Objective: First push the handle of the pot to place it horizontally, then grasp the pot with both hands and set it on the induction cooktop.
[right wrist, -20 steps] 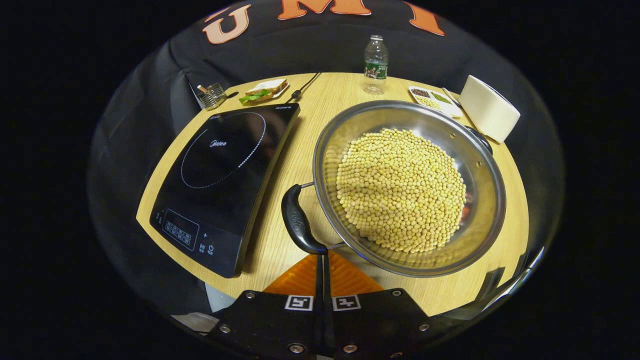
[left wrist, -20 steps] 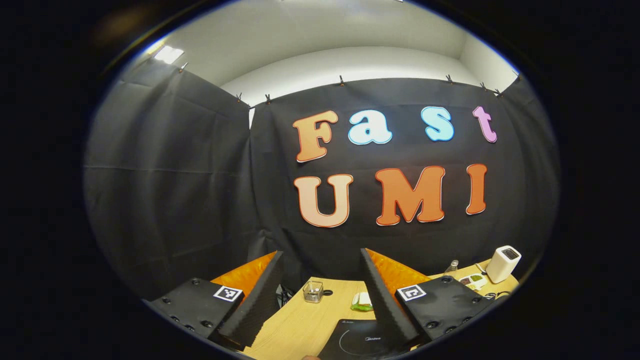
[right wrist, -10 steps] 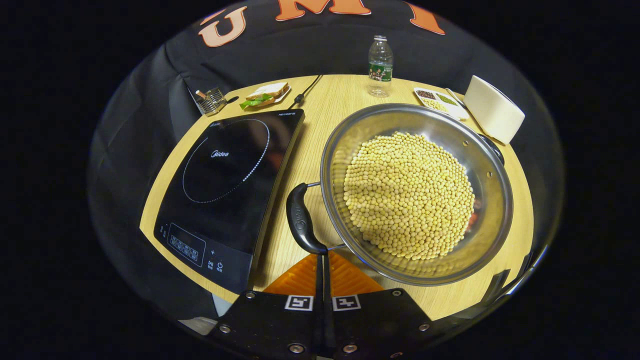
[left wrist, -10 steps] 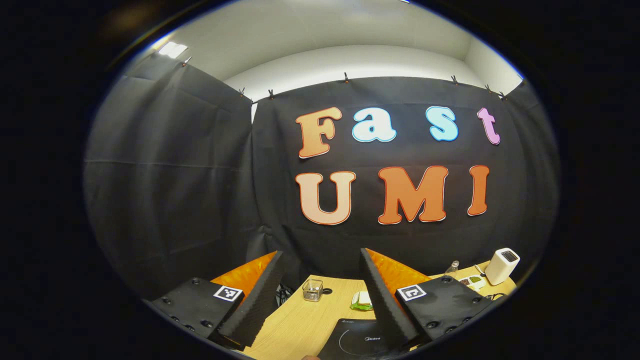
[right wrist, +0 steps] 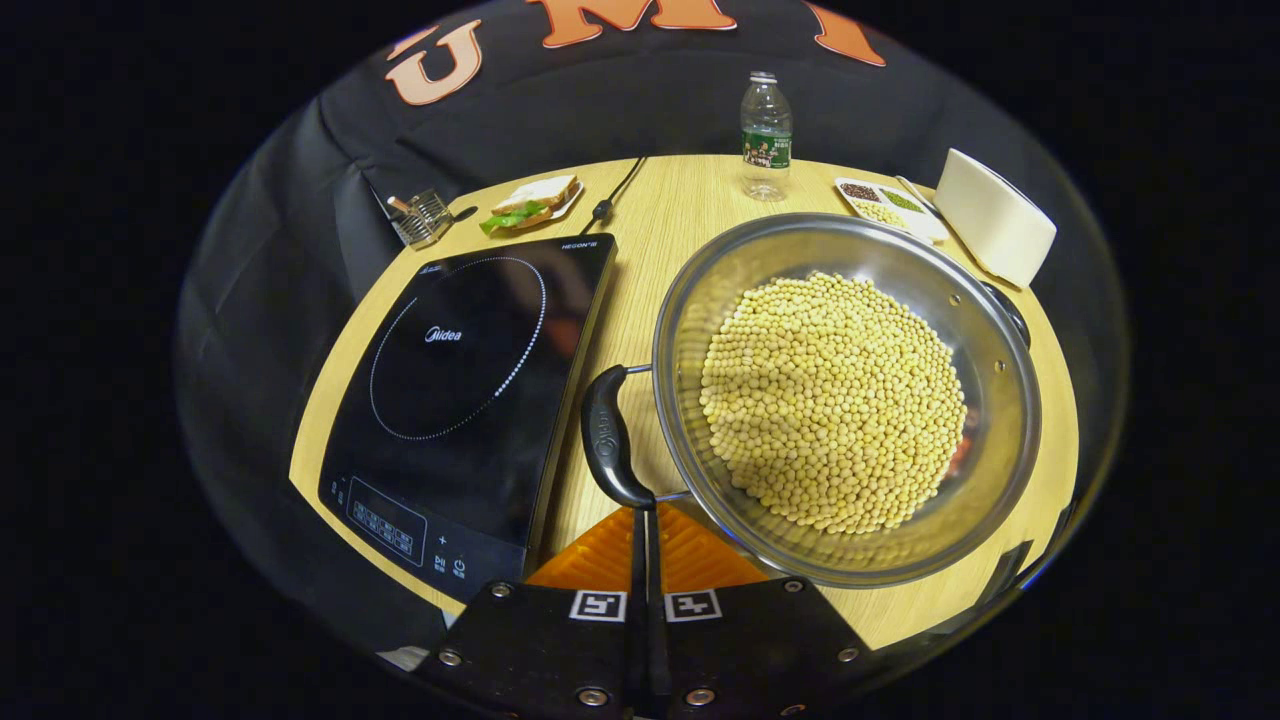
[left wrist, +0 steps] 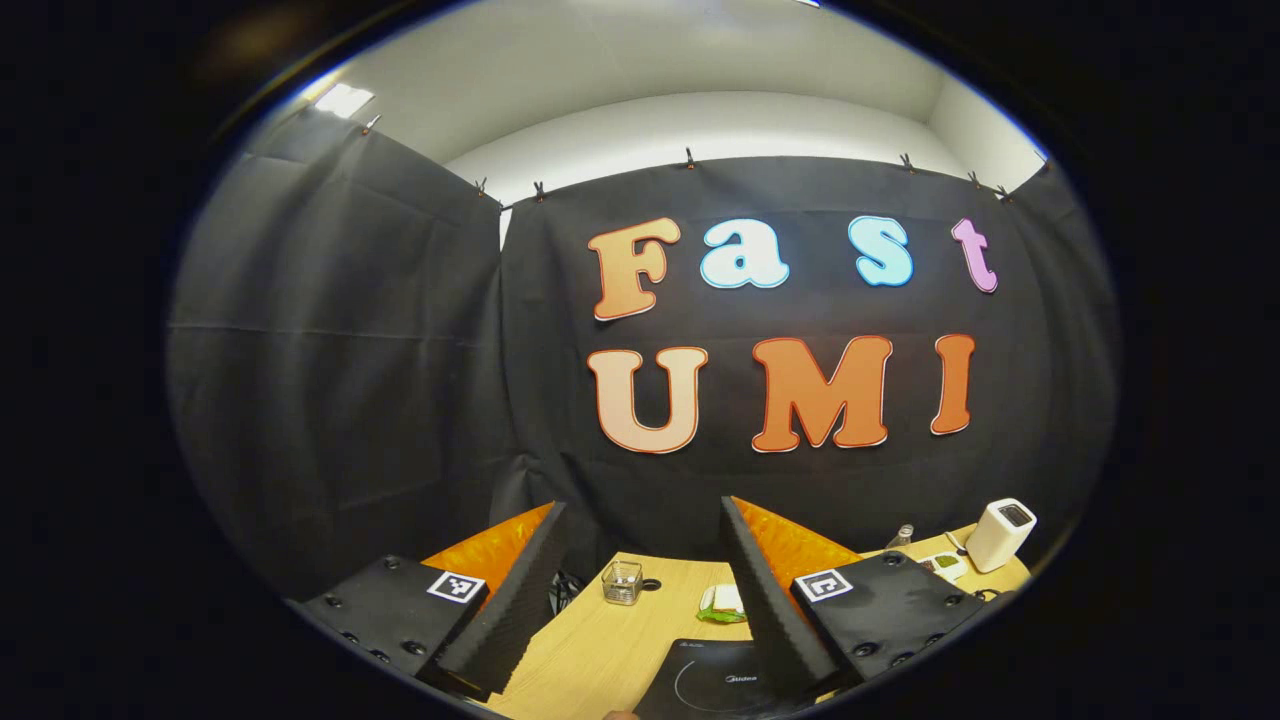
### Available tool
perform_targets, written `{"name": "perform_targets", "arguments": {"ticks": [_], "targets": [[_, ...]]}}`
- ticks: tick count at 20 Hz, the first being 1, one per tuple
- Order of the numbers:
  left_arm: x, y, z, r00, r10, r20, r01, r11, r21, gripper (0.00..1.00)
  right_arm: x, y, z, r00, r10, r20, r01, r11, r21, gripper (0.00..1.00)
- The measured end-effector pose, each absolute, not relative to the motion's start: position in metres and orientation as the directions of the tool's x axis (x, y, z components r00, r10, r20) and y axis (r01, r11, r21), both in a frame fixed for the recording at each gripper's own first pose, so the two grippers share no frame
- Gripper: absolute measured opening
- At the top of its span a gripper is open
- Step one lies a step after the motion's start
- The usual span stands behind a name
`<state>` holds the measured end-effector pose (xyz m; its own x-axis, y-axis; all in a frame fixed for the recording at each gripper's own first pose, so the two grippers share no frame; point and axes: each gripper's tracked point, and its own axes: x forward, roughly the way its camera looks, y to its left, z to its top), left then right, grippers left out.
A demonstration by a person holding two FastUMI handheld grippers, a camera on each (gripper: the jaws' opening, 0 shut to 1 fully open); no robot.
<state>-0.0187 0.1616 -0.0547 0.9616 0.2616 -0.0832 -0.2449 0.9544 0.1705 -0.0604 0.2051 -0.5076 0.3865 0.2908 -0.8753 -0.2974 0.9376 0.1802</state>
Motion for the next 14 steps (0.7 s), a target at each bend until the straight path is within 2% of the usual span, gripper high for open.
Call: {"name": "perform_targets", "arguments": {"ticks": [14], "targets": [[-0.035, 0.188, -0.049, 0.948, 0.308, -0.086, -0.289, 0.940, 0.180, 0.97, -0.034, 0.227, -0.510, 0.420, 0.301, -0.856, -0.269, 0.942, 0.199, 0.00]]}}
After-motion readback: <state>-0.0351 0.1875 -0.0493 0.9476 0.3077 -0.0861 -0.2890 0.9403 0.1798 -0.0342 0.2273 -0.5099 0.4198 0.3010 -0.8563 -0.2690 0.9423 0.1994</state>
